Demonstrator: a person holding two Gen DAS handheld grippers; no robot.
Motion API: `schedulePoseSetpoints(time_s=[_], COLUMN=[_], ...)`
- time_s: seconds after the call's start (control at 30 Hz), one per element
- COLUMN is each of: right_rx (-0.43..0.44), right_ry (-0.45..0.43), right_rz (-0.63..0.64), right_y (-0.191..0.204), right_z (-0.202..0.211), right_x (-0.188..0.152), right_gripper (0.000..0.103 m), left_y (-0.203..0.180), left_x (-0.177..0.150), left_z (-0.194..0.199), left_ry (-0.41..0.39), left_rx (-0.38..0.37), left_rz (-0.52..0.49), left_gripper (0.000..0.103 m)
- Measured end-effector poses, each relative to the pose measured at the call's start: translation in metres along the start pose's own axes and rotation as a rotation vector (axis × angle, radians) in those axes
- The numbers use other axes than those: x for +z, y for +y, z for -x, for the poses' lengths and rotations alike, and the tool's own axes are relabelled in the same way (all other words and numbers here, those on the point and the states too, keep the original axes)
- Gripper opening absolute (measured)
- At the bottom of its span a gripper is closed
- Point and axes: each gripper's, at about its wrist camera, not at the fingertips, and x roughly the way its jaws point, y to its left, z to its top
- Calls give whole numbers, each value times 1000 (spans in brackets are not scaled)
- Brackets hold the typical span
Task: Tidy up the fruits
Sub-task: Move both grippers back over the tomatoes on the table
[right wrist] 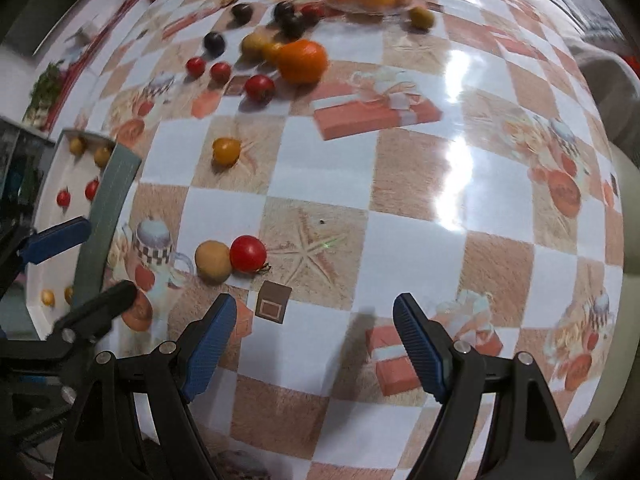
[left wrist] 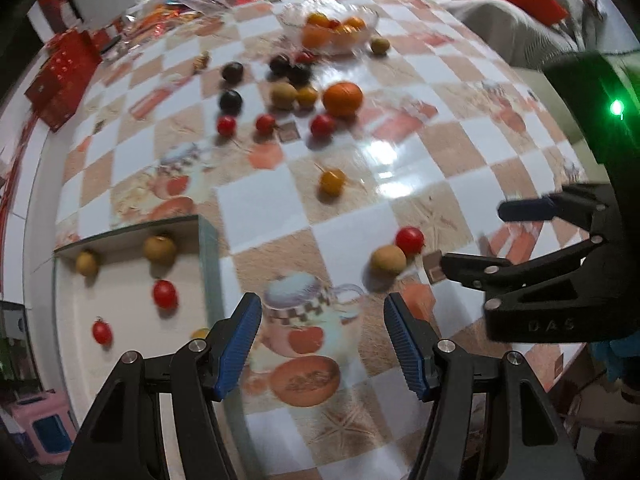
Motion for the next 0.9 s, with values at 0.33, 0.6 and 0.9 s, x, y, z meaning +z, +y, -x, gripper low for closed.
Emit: schedulePoseSetpoints(time_s=[0.33, 0.6, 0.9], right_rx=[-3, 9, 48], right_ry=[-49, -89, -107], right_rz=[191, 222, 149], right_y=[27, 38, 19], right_z=[-14, -19, -13], right_x=[6, 19, 22], right_gripper=[63, 45, 27], left_y=[7, 9, -5], left_x=[-11, -3, 16], left_z=[-17, -23, -37], left_ry=[53, 49, 46], left_rx=[7, 24, 2], left_rz=[58, 86, 42], left_gripper=[65, 65, 65])
